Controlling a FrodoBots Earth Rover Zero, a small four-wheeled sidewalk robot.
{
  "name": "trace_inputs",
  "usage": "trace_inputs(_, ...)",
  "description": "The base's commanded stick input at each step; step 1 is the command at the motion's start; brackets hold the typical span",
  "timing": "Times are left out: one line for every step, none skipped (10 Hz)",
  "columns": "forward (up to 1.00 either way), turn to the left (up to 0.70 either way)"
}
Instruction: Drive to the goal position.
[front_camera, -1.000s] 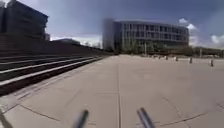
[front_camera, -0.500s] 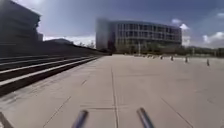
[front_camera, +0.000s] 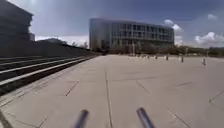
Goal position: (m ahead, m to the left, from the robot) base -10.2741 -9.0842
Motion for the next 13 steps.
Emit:
trace_inputs(1.0, 0.0)
trace_inputs(1.0, 0.0)
trace_inputs(1.0, 0.0)
trace_inputs(1.0, 0.0)
trace_inputs(1.0, 0.0)
trace_inputs(1.0, 0.0)
trace_inputs(1.0, 0.0)
trace_inputs(1.0, 0.0)
trace_inputs(1.0, 0.0)
trace_inputs(1.0, 0.0)
trace_inputs(1.0, 0.0)
trace_inputs(1.0, 0.0)
trace_inputs(1.0, 0.19)
